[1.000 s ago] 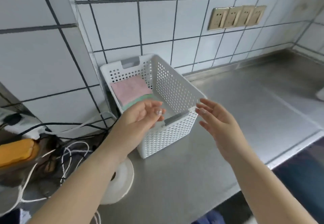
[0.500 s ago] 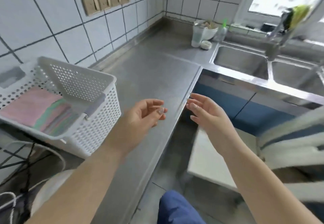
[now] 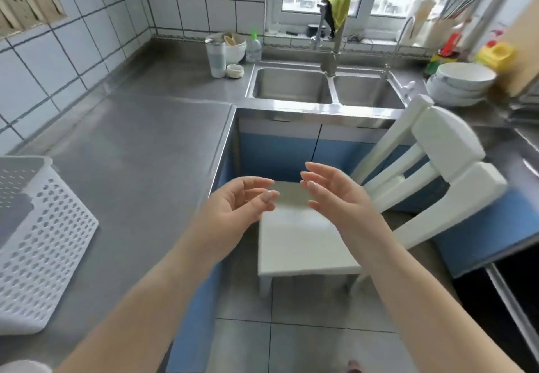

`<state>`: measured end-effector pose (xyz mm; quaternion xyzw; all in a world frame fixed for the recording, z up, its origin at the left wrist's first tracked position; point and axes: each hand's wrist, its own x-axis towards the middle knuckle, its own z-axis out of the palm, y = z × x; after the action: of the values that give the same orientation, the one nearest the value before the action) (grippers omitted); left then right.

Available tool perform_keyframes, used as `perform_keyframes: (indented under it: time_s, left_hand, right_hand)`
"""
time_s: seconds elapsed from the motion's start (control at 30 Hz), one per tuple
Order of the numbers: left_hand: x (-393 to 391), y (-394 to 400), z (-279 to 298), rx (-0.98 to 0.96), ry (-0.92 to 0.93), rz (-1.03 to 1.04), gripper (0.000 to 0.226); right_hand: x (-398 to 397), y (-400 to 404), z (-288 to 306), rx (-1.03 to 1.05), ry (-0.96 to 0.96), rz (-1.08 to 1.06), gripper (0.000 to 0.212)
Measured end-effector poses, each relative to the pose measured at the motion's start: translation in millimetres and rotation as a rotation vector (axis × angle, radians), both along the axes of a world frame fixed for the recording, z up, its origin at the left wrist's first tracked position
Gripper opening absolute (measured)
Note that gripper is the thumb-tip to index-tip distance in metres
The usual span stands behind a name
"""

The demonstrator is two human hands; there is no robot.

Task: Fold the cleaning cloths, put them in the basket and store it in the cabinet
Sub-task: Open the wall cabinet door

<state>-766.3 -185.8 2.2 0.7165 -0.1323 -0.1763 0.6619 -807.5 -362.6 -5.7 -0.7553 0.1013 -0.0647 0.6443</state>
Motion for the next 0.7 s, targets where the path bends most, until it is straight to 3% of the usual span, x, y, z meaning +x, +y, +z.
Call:
perform_keyframes:
  time_s: [0.3, 0.4, 0.53, 0.7]
  left_hand:
    - [-87.0, -136.5, 7.6, 0.016, -0.008, -0.374, 0.05]
    - [-144.9, -181.7, 16.9, -0.002, -0.025, -0.486, 0.043]
    - [-253.4, -252.8, 38.1, -0.083, -0.049, -0.618, 0.019]
    - [-360.9, -336.0, 70.2, -0.163, -0.144, -0.768, 0.021]
  right_hand:
    - [-152.5, -108.0, 10.8, -0.04, -0.04, -0.365, 0.035]
    - [-229.1, -141.3, 15.3, -0.046, -0.08, -0.452, 0.031]
    - [-356.0, -191.8, 32.1, -0.083, -0.114, -0.617, 0.029]
    - [-490.7, -242.6, 71.0, -0.174, -0.117, -0.764, 0.025]
